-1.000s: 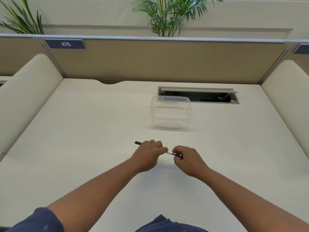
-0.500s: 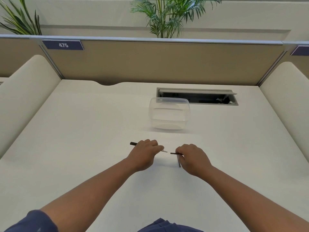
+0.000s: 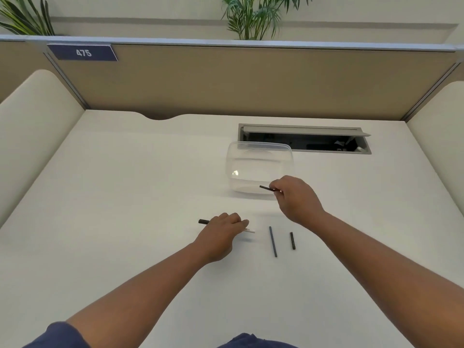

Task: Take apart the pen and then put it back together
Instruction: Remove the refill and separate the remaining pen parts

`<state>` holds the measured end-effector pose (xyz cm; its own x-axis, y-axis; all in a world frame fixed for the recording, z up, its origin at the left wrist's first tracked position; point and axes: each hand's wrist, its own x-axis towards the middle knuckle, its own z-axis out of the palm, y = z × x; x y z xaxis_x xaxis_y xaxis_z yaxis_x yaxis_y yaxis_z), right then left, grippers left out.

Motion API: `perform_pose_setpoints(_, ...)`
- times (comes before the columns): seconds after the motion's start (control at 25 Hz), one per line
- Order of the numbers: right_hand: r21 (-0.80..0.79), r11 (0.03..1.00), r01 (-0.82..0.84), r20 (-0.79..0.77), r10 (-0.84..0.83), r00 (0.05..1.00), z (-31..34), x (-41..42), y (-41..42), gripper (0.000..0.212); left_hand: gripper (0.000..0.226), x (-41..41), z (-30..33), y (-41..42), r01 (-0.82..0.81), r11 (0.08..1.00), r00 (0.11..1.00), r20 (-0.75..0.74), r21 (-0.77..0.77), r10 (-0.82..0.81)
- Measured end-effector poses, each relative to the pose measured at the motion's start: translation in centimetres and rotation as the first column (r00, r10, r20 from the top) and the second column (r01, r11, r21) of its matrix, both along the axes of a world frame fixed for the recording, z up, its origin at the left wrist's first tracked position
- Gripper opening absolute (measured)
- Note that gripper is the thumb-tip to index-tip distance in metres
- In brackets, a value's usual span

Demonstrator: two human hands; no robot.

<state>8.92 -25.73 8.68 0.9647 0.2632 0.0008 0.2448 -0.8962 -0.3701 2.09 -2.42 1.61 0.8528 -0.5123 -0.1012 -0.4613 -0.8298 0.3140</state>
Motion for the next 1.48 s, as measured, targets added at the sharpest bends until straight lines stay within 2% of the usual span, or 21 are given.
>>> perform_pose_setpoints(0.24,0.026,0.998,0.061,-0.050,-0.059,0.997,0.2,7.4,1.8,0.025,0.070,1.1,-1.4,0.0,-0.025,0.998,0.999,-0.022,-0.056,0.024)
perform_pose_setpoints(0.4,-0.019,0.998,0.063,-0.141,-0.065,0.988,-1.3,10.8,2.5,0.025,0.068,1.8,-2.0,0.4,-0.047,0.996,0.998,-0.035,-0.078,0.044)
perform_pose_setpoints(0.8,-0.150,0.986,-0.071,-0.355,0.013,0.935,-5.0,14.3,3.9,0.027,0.064,2.8,-2.8,0.0,-0.058,0.989,0.996,-0.072,-0.134,0.048)
perform_pose_setpoints(1.48,-0.115,0.992,-0.043,-0.363,-0.002,0.932,-6.4,14.9,4.1,0.022,0.059,2.9,-3.3,0.2,-0.070,0.986,0.995,-0.074,-0.149,0.060)
